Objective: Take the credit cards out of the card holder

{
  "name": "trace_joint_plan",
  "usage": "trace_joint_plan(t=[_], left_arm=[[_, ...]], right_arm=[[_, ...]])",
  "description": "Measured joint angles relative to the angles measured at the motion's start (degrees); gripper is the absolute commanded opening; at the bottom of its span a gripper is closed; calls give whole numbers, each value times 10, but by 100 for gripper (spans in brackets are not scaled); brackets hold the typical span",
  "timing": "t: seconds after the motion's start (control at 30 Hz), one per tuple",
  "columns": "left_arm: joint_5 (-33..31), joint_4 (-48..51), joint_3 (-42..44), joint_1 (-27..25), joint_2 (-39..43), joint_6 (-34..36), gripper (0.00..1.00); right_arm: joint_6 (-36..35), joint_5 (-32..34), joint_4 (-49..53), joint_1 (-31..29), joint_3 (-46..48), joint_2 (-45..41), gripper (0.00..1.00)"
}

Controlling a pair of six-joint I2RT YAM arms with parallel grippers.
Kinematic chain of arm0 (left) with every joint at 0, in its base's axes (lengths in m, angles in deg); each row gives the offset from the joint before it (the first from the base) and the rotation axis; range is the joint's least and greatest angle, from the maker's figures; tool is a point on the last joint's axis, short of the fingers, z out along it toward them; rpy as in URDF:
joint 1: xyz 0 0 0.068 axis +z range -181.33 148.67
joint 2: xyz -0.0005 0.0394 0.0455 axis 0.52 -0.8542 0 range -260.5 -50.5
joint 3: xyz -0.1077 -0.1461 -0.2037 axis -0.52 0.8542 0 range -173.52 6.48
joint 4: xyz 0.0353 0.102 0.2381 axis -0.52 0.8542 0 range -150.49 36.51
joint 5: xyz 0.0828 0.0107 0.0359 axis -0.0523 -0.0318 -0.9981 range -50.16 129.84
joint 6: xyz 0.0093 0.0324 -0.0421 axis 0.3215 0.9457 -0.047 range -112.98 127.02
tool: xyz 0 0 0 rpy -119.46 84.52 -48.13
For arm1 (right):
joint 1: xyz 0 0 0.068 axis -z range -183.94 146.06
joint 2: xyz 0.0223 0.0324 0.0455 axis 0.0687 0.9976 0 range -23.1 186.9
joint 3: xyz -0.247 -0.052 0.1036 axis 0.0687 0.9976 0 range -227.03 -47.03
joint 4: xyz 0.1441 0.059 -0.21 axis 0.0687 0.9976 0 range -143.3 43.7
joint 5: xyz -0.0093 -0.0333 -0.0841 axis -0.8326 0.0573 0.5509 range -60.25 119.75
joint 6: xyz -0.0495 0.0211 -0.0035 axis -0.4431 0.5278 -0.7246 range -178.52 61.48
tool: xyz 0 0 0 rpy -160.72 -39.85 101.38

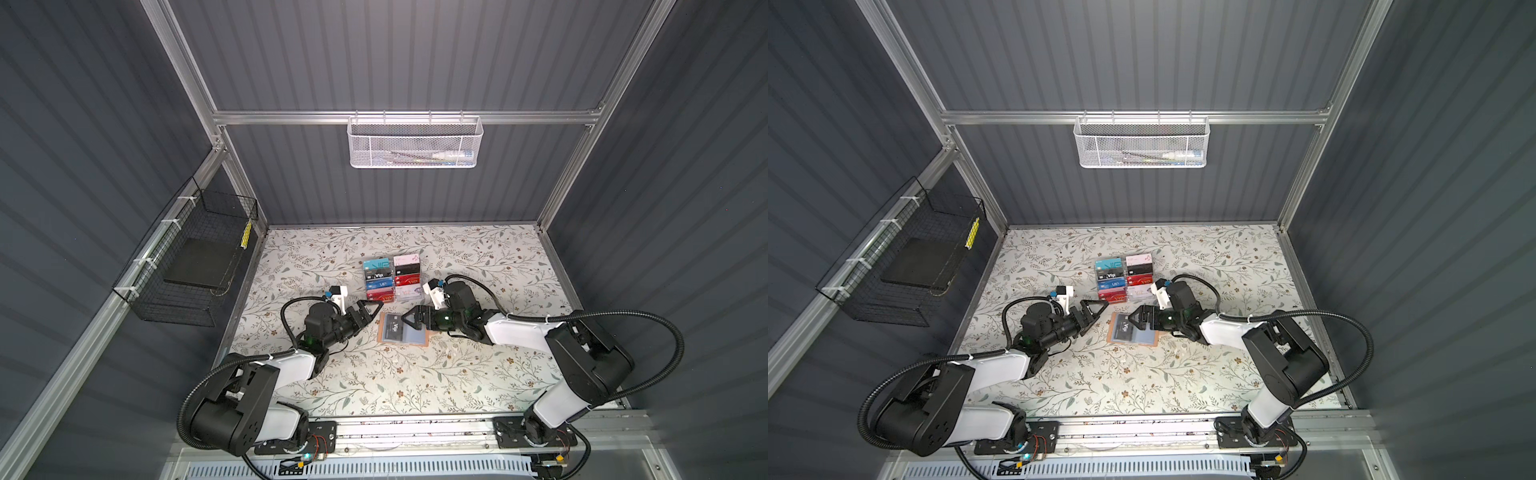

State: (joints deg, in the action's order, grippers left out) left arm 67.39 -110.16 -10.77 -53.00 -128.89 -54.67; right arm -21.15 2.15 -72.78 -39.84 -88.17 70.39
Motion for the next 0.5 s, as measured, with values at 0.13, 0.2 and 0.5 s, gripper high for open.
trace_joint_plan(t=[0.13, 0.2, 0.5], left_arm=[[1, -15, 2, -9, -13, -25, 100], [-2, -15, 1, -16, -14, -31, 100], [-35, -37, -3, -55, -74, -67, 100]], right_arm=[[17, -24, -47, -10, 0, 28, 99], [27, -33, -63, -13, 0, 45, 99], [40, -42, -82, -19, 0, 62, 99]])
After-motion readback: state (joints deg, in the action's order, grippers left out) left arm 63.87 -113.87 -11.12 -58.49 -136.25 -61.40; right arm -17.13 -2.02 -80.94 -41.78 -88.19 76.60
